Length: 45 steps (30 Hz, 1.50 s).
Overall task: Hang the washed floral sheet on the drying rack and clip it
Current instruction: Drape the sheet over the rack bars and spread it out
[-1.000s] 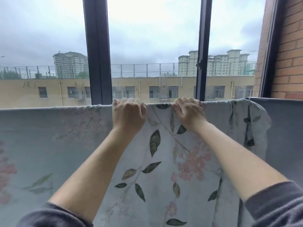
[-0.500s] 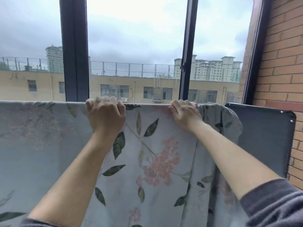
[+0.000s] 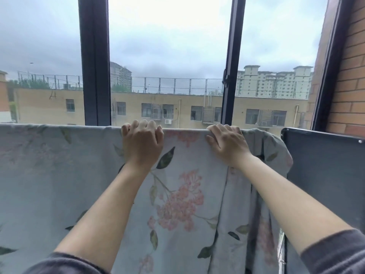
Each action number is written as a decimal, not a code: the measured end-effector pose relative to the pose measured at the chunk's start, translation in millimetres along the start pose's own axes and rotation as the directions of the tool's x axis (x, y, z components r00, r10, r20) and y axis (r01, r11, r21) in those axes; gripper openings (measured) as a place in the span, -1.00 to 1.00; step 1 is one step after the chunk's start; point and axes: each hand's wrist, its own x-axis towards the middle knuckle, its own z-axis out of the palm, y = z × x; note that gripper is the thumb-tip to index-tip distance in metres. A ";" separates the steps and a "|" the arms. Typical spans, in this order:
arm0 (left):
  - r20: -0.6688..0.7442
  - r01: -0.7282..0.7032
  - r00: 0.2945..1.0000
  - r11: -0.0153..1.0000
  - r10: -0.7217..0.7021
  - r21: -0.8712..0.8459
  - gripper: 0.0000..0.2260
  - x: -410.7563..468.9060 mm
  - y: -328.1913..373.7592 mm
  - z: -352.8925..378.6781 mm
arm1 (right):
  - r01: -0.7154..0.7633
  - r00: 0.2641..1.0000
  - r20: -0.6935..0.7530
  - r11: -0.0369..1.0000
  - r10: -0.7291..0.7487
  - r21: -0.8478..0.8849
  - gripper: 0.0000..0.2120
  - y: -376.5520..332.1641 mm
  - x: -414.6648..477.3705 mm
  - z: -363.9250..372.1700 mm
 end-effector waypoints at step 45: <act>0.082 -0.170 0.979 0.968 0.188 -0.183 -0.83 7.9 191.6 55.0 | -0.681 0.702 0.244 0.532 0.669 0.503 -0.80 218.7 -48.1 -37.7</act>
